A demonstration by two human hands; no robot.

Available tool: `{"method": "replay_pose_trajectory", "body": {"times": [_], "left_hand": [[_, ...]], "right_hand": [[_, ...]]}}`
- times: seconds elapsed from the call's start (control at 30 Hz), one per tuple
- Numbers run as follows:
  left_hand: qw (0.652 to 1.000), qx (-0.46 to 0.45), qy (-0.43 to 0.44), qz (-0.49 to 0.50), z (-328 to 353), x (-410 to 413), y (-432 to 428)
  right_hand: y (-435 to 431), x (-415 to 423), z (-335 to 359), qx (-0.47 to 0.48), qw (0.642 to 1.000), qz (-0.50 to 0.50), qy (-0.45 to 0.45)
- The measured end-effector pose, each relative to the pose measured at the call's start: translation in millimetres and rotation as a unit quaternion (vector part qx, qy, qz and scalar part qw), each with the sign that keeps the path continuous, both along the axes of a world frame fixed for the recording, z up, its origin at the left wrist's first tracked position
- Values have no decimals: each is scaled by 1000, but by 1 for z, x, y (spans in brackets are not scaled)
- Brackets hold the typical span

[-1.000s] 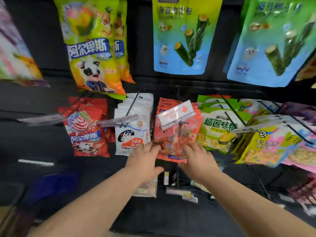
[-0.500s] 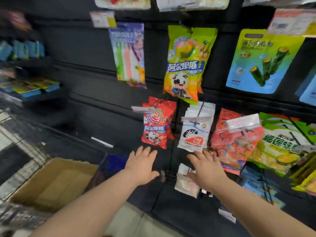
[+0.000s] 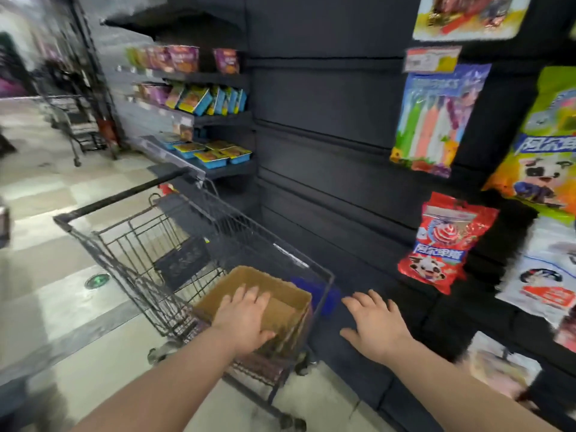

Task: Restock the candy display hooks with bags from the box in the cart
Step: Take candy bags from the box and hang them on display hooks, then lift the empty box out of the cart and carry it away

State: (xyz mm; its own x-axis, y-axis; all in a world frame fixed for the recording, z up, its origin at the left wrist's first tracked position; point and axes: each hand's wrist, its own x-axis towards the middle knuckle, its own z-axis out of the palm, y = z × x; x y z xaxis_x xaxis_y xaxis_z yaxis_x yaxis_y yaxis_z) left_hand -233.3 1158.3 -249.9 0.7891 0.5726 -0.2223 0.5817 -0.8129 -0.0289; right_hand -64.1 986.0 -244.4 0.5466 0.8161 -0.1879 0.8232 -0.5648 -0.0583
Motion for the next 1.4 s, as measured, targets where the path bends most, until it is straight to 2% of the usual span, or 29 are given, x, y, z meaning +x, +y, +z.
{"method": "replay_pose_trajectory", "body": {"times": [0.2, 0.43, 0.67, 0.9, 1.17, 1.4], "left_hand": [[999, -5, 1, 36, -12, -54, 60], [999, -22, 11, 33, -28, -60, 100], [998, -24, 36, 41, -40, -35, 161], [993, -45, 89, 58, -64, 4, 236], [987, -78, 131, 50, -101, 57, 276], [983, -96, 149, 39, -139, 81, 312]], "right_hand": [[66, -46, -11, -14, 999, 21, 27], [111, -44, -32, -58, 998, 15, 32], [169, -13, -64, -50, 995, 4, 81], [224, 32, -101, -99, 985, -10, 140], [250, 72, -132, -138, 973, -21, 184], [259, 77, -160, -146, 961, -78, 223]]}}
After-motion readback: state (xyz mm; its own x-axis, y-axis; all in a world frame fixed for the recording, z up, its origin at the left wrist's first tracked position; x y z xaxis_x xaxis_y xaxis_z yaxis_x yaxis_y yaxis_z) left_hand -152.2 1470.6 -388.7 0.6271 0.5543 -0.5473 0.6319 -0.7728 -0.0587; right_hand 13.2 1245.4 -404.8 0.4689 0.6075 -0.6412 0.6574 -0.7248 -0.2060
